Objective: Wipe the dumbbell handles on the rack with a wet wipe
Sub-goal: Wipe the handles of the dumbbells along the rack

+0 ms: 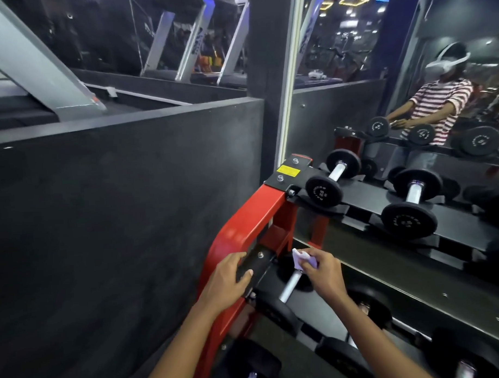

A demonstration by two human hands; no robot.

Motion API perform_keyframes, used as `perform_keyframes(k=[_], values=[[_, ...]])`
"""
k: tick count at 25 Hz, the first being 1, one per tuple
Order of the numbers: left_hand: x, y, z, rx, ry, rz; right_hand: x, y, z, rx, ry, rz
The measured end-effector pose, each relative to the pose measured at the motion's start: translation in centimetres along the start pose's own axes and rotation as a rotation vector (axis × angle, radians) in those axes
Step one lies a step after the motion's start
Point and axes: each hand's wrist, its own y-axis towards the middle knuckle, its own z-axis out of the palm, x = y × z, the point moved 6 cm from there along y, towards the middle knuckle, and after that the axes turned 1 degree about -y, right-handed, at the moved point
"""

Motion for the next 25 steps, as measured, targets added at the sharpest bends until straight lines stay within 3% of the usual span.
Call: perform_keyframes(k=[11, 18, 25], values=[[0.2, -6.4, -2.5, -0.152, 0.043, -0.147, 3.8, -1.3, 2.6, 0.192, -0.014, -0.157], [-0.9, -13.6, 4.1, -0.185, 0.032, -0.294, -2.5, -5.5, 1.4, 0.365, -0.029, -0.148], [3.0, -19.8, 10.5, -0.248, -0.062, -0.56, -9.8, -8.7, 4.6, 0.559, -0.117, -0.086]])
